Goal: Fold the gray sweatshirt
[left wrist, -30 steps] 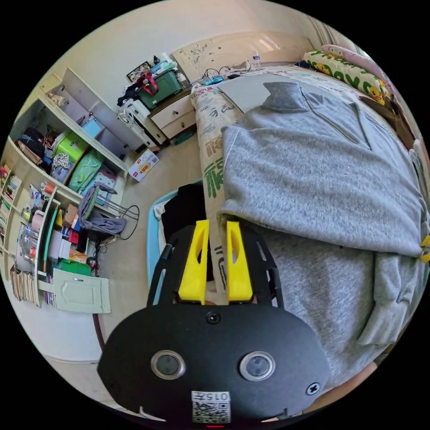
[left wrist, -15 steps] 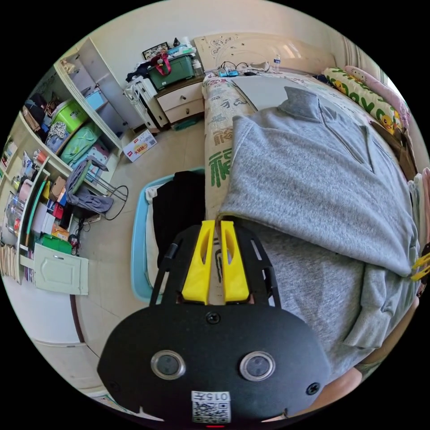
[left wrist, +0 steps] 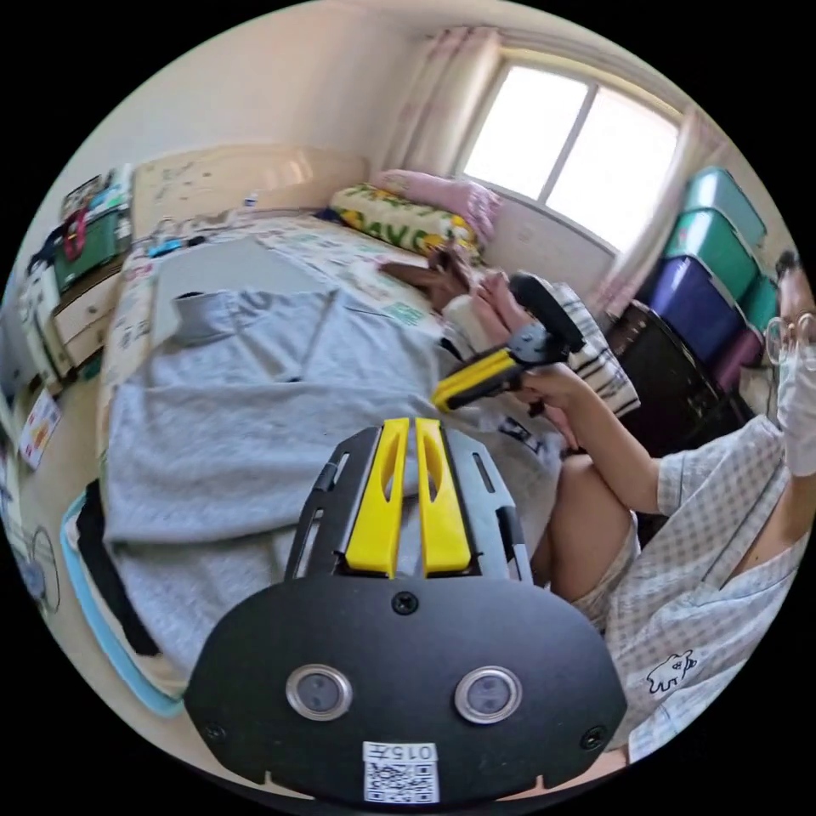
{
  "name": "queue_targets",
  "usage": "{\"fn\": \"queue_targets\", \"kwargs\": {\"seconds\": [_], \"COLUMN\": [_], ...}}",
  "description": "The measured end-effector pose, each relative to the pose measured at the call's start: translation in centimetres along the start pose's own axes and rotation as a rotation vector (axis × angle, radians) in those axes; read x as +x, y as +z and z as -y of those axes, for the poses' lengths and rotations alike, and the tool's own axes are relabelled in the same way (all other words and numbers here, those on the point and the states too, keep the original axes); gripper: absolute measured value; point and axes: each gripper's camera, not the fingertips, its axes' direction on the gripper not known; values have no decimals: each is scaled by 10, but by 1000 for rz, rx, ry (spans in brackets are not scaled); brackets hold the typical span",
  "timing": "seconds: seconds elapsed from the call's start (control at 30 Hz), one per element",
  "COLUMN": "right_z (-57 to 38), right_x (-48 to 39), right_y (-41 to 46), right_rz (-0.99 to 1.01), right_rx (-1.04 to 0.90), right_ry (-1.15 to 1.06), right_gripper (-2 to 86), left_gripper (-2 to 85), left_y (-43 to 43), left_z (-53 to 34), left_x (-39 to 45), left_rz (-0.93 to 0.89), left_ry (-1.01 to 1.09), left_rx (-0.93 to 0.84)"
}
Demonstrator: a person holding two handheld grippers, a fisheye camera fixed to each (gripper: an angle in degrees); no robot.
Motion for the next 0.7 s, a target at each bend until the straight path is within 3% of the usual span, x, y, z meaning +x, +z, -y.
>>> {"fn": "queue_targets", "kwargs": {"seconds": [0.2, 0.3, 0.4, 0.5, 0.57, 0.7], "right_z": [-37, -61, -80, -78, -48, 10], "right_x": [9, 20, 43, 64, 77, 114], "right_y": [25, 24, -5, -22, -8, 43], "right_rz": [31, 89, 113, 99, 12, -54], "right_rx": [-25, 6, 207, 412, 387, 293], "right_ry": [18, 43, 123, 148, 99, 114], "right_gripper": [7, 29, 55, 56, 67, 106], "left_gripper": [-1, 0, 6, 24, 64, 104], "left_y": [84, 64, 22, -22, -45, -52], "left_z": [6, -1, -5, 0, 11, 30], "left_x": [13, -11, -51, -111, -159, -223], "left_rz": [49, -60, -85, 95, 241, 360], "left_ry": [64, 0, -64, -179, -246, -325], "left_rx": [-258, -200, -79, 32, 75, 112]}}
